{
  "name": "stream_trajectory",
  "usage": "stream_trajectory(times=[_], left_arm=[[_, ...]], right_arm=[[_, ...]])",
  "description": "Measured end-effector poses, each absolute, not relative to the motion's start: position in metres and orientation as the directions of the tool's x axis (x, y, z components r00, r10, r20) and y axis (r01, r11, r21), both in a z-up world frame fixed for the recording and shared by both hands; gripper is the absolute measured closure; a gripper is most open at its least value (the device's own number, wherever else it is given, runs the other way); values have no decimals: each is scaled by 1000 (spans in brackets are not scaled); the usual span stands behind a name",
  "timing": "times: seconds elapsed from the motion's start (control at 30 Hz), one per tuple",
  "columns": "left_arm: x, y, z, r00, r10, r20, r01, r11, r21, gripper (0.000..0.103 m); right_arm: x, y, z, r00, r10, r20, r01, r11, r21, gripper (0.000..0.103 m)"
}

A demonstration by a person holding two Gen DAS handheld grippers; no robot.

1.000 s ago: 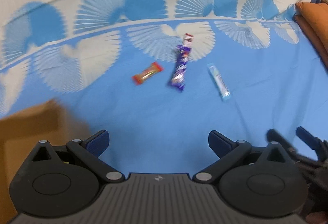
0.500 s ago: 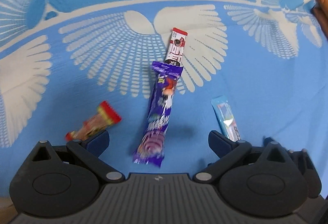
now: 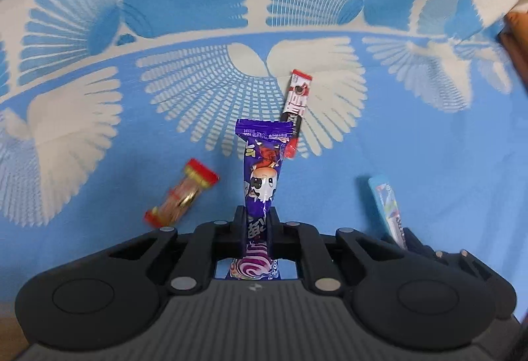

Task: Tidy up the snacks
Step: 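Grasp the purple candy bar with left gripper while right gripper grasps blue stick packet, then carry the purple candy bar and blue stick packet over the box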

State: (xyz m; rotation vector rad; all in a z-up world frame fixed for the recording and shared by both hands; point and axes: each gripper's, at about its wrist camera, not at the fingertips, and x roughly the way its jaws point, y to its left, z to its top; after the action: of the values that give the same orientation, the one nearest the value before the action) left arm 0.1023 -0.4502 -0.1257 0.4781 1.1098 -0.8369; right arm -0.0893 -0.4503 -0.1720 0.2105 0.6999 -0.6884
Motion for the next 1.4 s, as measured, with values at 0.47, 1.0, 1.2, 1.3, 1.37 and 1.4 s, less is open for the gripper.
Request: stream_trajectory(times=[0.47,1.0,1.2,1.3,1.37,1.4], left_arm=[[7,-247,4,177,-501,-847,784,592,-187,92],[-64,9,83,412,-508,-756,681,723,-114,92],[-70,82,81,452,-489,-746,616,776,-136,92],[-71,107,82,483,-486,-728,600,789,-128,92],[-71,118,83,492,-493,-718,595,792,-135,92],[-71,122,83,492,-498,-714,594,792,-142,92]], right_arm=[[-191,-301,-29,748,-503,-434,641,717,274,87],[-228,-89,58,885,-214,-414,357,882,308,87],[-219,-27,64,883,-119,-454,265,925,273,87],[-217,-7,68,879,-114,-464,252,936,247,87],[-215,-1,71,876,-121,-466,252,940,229,87],[-214,0,73,876,-125,-467,252,942,221,87]])
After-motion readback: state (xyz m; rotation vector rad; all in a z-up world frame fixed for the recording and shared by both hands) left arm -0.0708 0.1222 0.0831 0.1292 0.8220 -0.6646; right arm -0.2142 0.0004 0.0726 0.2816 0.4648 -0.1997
